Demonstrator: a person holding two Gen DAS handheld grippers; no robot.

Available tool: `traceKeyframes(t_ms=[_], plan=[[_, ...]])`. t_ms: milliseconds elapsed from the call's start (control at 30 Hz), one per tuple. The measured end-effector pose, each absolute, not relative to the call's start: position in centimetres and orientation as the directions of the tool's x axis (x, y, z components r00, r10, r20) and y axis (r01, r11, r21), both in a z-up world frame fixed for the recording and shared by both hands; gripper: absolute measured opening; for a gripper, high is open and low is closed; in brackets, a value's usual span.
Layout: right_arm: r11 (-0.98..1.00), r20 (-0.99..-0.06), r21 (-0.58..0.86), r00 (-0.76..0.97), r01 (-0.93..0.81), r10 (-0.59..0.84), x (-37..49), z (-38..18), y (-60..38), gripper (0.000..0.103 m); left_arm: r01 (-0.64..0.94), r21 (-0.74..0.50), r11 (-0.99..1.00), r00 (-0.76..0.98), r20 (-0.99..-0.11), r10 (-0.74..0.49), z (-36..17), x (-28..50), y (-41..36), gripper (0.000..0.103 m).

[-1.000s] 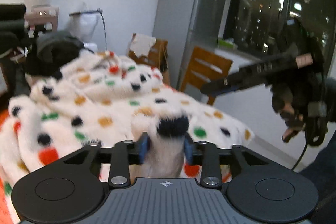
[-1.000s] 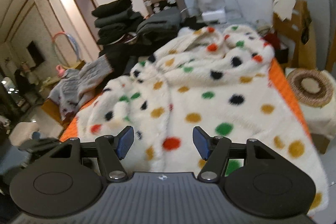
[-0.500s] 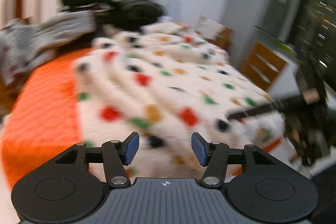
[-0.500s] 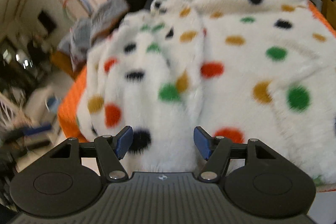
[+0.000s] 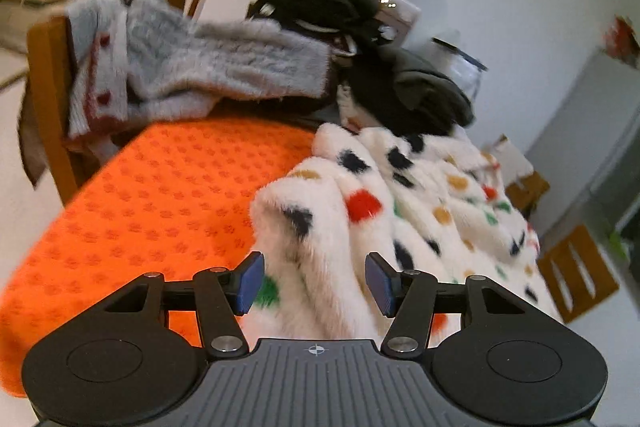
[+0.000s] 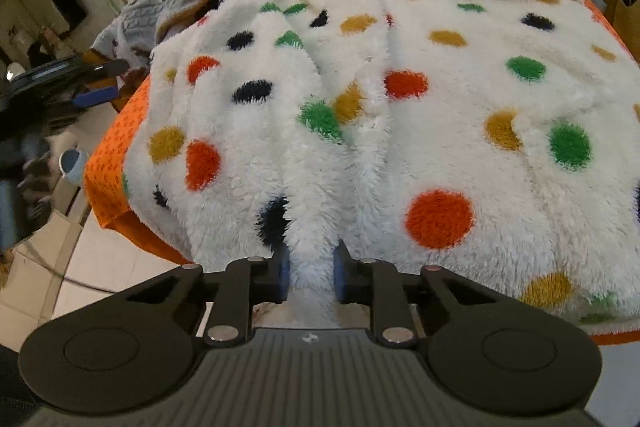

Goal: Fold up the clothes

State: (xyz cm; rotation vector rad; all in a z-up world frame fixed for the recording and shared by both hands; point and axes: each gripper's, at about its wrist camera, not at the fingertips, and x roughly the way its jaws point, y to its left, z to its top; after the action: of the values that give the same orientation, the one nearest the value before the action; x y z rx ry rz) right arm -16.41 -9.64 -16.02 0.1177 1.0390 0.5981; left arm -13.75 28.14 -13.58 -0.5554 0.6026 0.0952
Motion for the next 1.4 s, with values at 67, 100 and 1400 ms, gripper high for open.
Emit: traceKeyframes(t_ms=[67,100,1400], plan=[[0.836,-0.772,0.376,0.365,-0.399,0.521,-16.4,-15.9,-9.9,0.021,-0.258,-0.529,0.808,0.821,-0.561,-0.106,-14.5,-12.2,28.4,0.059],[0.833,-0.767,0.389,0.364,-0.393,0.529,-16.5,-15.8,-10.0,0.021,-0.270,-0.557,0.785,0.820,-0.561,-0.116,-14.9,-11.8,28.5,0.059],[0.742,-0.609,0.557,0.424,-0.372,0.670,-21.1,-7.9,-13.6,0.051,-0.268,-0.276,0.923,0.773,-0.633,0.036,-7.7,-17.4,29.7,0.059]])
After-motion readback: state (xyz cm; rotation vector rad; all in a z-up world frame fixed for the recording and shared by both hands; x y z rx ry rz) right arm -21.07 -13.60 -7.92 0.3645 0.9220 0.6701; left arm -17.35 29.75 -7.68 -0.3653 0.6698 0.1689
